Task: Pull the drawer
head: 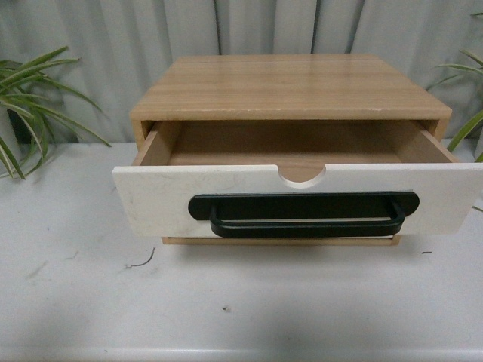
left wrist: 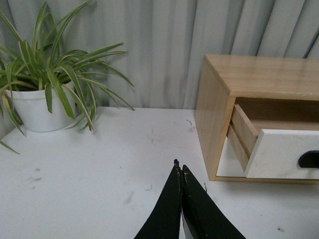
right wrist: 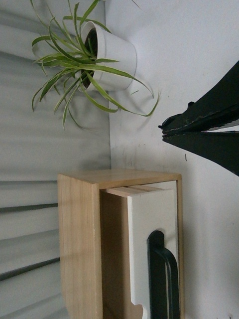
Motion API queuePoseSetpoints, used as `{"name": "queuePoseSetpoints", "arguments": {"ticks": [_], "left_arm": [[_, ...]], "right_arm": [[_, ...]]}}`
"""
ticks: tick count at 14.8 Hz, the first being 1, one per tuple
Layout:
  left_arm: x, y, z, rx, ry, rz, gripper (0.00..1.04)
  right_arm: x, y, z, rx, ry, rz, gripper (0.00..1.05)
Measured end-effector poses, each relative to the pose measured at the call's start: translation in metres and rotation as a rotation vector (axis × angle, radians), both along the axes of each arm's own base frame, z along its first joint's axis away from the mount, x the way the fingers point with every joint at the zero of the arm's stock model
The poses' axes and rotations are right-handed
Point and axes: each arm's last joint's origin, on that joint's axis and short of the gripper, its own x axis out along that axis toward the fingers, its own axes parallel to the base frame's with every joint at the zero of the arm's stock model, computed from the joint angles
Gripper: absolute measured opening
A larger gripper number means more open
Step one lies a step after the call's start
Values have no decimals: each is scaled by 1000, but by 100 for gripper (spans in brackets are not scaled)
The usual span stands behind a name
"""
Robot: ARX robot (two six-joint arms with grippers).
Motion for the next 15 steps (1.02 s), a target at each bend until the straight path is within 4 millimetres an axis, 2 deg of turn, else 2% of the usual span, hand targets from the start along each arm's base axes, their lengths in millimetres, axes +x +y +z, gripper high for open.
{"name": "queuePoseSetpoints", "arguments": {"ticks": [5, 6, 7, 9, 12, 13, 15], "left_arm": [[0, 0, 1, 0, -6, 0, 2], [0, 0, 1, 0, -6, 0, 14], [0, 0, 1, 0, -6, 0, 25], [0, 0, 1, 0, -6, 0, 57], [0, 0, 1, 0, -6, 0, 97], [0, 0, 1, 1, -6, 0, 98], [0, 0, 1, 1, -6, 0, 98]], "right_arm": [[0, 0, 0, -1, 1, 0, 2], [0, 0, 0, 0, 1, 0, 17], [0, 0, 0, 0, 1, 0, 28], [0, 0, 0, 0, 1, 0, 61], [0, 0, 0, 0, 1, 0, 100], [0, 0, 0, 0, 1, 0, 97], [0, 0, 0, 0, 1, 0, 98]]}}
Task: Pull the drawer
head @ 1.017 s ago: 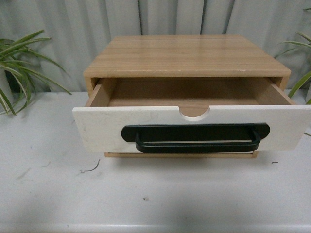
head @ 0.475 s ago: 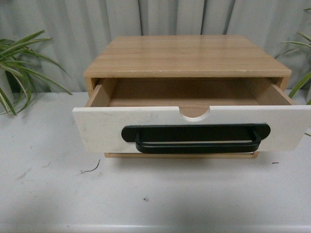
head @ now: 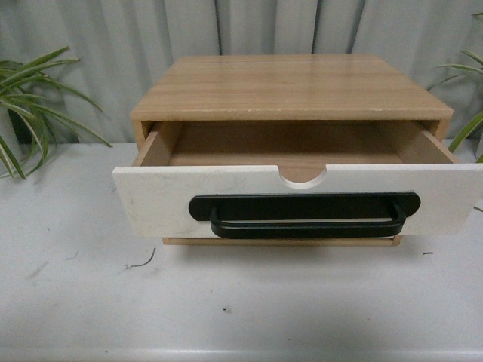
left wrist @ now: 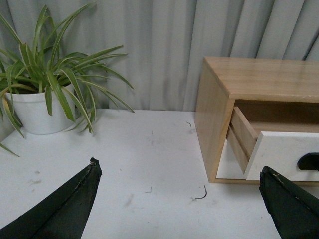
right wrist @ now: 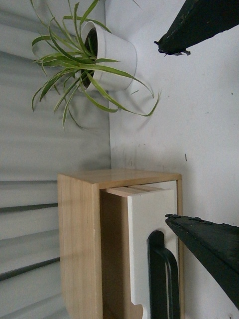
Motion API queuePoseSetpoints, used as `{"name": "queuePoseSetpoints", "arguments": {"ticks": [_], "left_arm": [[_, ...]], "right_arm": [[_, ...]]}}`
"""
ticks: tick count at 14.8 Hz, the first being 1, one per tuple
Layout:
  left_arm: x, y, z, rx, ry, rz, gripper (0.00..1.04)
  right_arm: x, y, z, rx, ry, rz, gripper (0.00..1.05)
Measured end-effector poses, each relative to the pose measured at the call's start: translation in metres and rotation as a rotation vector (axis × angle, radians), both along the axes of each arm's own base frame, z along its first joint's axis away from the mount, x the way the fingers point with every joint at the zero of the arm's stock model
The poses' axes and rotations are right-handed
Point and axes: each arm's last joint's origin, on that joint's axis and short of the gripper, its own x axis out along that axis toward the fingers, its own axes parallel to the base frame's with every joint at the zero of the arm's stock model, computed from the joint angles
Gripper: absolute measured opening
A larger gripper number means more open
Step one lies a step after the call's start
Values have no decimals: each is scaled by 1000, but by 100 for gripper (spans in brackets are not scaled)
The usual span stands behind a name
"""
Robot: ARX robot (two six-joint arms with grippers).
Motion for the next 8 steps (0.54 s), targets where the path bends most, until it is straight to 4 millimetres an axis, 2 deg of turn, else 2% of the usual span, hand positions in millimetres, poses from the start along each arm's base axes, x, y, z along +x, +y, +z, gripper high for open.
{"name": "queuePoseSetpoints", "arguments": {"ticks": [8], "left_arm": [[0, 0, 0, 0, 0, 0, 98]], "right_arm": [[0, 0, 0, 0, 0, 0, 98]]}}
